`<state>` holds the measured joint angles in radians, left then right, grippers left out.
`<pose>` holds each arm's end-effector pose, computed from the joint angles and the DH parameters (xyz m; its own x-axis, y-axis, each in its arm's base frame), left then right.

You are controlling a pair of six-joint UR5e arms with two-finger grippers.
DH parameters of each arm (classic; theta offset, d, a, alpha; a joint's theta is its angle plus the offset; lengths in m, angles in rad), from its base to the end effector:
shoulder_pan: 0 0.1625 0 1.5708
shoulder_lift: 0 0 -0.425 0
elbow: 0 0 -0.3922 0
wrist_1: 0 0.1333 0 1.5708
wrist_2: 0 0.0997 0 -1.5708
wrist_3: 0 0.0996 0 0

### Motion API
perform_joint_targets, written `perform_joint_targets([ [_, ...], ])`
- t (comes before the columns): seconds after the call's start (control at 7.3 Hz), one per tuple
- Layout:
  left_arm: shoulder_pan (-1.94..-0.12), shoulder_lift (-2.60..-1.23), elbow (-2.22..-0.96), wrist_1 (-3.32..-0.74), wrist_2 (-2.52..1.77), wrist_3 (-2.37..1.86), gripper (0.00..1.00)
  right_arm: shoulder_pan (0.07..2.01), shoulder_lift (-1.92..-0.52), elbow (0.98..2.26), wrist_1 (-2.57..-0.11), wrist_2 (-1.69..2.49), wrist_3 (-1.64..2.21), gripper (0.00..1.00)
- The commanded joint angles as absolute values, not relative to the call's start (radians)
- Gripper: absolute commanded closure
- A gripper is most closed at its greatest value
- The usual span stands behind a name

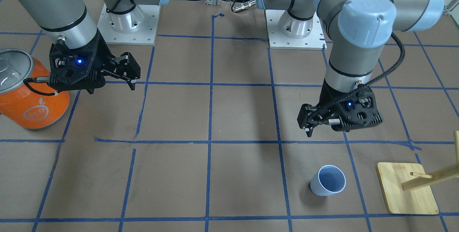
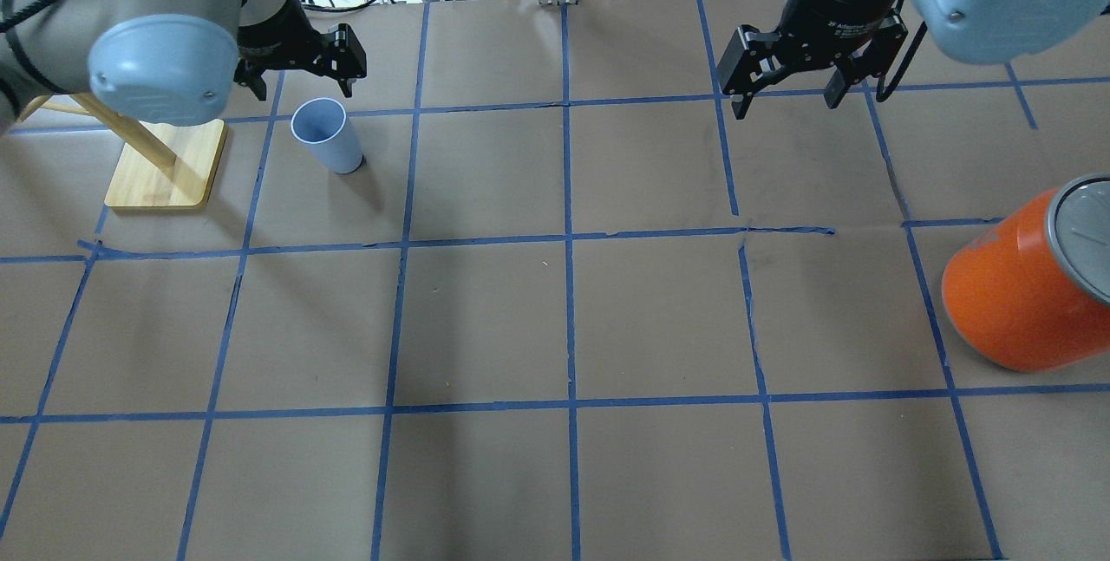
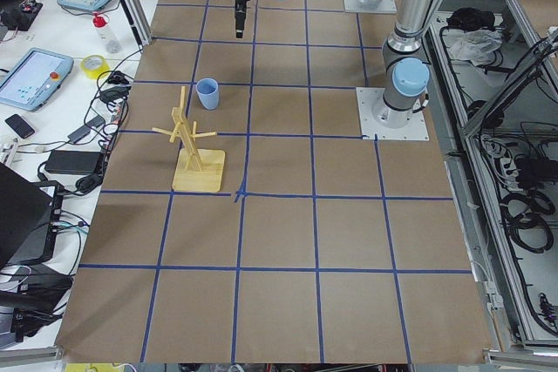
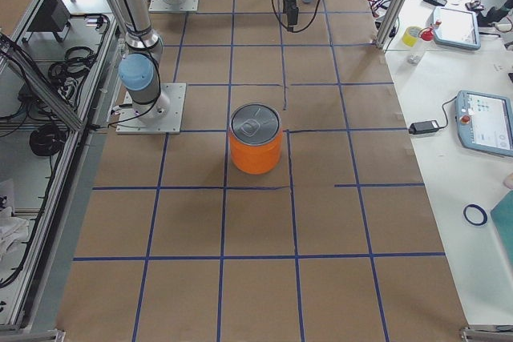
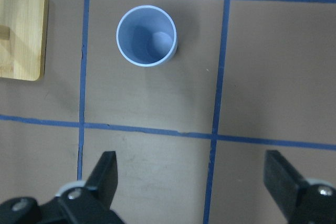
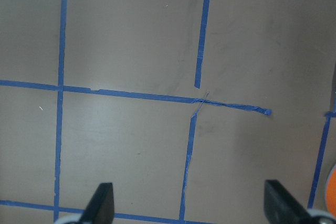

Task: Flip cup

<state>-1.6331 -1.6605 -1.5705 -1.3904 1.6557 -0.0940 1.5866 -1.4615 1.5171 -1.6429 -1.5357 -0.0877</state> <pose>-0.1580 -0.5282 0.4610 -0.9964 -0.0392 -0.0756 -0.0317 0.9946 -0.0984 0.1453 -0.5371 0.4653 -0.9940 -0.1039 -0.0335 -0.1033 0.9945 -0.0195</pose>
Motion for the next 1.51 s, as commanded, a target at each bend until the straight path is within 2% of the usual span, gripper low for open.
perform_joint_targets([
  [0.0,-1.707,-1.623,-1.565,-1.547,1.618,-0.126,0.00,1.588,-1.463,1.517,-1.643,-1.536,-0.087,0.00],
  [0.14,-1.707,-1.615,-1.553,-1.663,1.583,-0.127,0.00,1.589,-1.463,1.517,-1.643,-1.536,-0.087,0.00],
  [0.41,-1.704,-1.620,-1.542,-1.661,1.508,-0.143,0.00,1.591,-1.468,1.517,-1.643,-1.536,-0.086,0.00],
  [0.68,-1.684,-1.624,-1.548,-1.481,1.506,-0.126,0.00,1.591,-1.466,1.517,-1.643,-1.537,-0.086,0.00],
  [1.37,-1.681,-1.631,-1.559,-1.462,1.562,-0.086,0.00,1.592,-1.468,1.520,-1.644,-1.557,-0.086,0.00],
])
